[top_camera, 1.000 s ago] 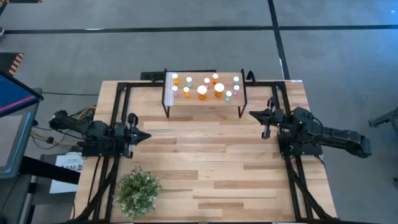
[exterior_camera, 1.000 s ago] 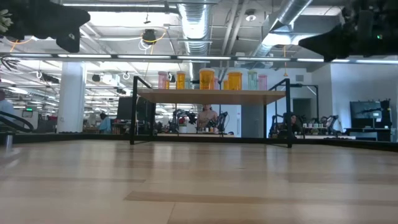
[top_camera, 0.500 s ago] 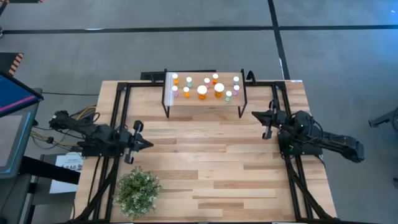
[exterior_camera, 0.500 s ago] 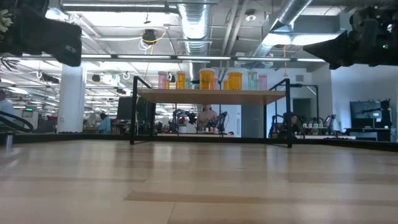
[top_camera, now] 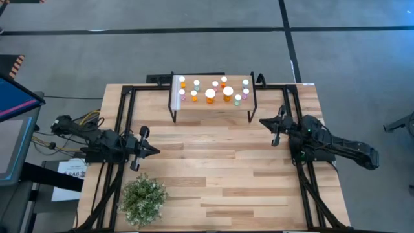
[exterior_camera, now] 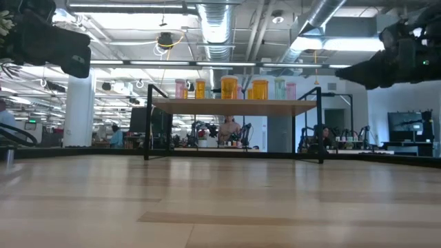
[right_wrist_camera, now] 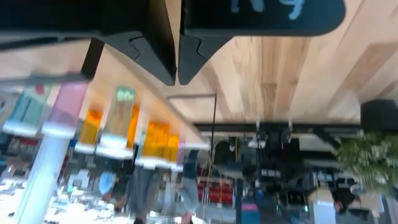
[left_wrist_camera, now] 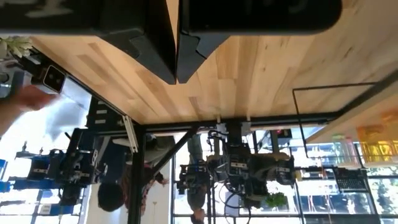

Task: Pick and place medicine bottles onto shelf by color
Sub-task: Return to Home Position

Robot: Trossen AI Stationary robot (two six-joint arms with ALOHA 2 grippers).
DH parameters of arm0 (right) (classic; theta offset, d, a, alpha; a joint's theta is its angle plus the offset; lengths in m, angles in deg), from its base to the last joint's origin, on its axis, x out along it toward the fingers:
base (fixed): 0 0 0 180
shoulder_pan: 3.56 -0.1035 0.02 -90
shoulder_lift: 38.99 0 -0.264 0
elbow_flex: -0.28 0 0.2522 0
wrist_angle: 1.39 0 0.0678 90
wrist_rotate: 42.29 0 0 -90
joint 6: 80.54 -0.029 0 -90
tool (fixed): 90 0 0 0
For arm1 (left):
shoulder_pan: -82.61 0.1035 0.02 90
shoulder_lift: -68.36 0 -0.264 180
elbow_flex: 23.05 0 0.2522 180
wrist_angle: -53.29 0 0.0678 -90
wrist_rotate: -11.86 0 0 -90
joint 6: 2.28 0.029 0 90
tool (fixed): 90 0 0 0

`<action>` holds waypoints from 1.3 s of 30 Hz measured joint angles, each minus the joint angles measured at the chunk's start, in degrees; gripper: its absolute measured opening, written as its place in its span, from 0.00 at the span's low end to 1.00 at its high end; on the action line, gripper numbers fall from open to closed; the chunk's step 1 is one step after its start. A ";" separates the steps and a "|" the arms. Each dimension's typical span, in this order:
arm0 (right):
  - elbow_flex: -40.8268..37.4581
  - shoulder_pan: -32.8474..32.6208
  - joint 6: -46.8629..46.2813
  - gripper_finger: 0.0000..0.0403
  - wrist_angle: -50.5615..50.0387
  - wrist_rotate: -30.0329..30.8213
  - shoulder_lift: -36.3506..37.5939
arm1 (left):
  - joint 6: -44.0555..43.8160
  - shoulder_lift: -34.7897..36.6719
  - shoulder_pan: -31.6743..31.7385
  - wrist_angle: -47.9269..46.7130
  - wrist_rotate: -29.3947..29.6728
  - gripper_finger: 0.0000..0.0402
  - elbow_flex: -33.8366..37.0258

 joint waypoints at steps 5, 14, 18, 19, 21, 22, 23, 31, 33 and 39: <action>-0.04 0.00 0.13 0.11 -2.67 0.22 -0.01 | -0.46 0.00 0.00 0.00 0.00 0.00 0.04; -0.07 0.00 0.13 0.11 -2.57 0.20 -0.01 | -0.49 0.00 0.00 0.00 0.01 0.00 0.11; -0.07 0.00 0.12 0.11 -2.57 0.20 -0.01 | -0.14 0.00 0.00 0.00 0.01 0.00 0.13; -0.07 0.00 0.12 0.11 -2.57 0.20 -0.01 | -0.14 0.00 0.00 0.00 0.01 0.00 0.13; -0.09 0.00 0.11 0.11 -2.57 0.20 -0.01 | -0.41 0.00 0.00 0.00 0.01 0.00 0.15; -0.09 0.00 0.11 0.11 -2.57 0.20 -0.01 | -0.51 0.00 0.00 0.00 0.01 0.00 0.15; -0.09 0.00 0.11 0.11 -2.57 0.18 -0.01 | -0.49 0.00 0.00 0.00 0.01 0.00 0.15; -0.11 0.00 0.09 0.11 -2.60 0.17 -0.01 | -0.48 0.00 -0.31 -0.01 -0.03 0.00 0.17; -0.11 0.00 0.09 0.11 -2.60 0.17 -0.01 | -0.16 0.00 -0.28 0.00 0.01 0.00 0.17; -0.11 0.00 0.09 0.11 -2.62 0.15 -0.01 | -0.48 0.00 -0.28 -0.01 0.01 0.00 0.20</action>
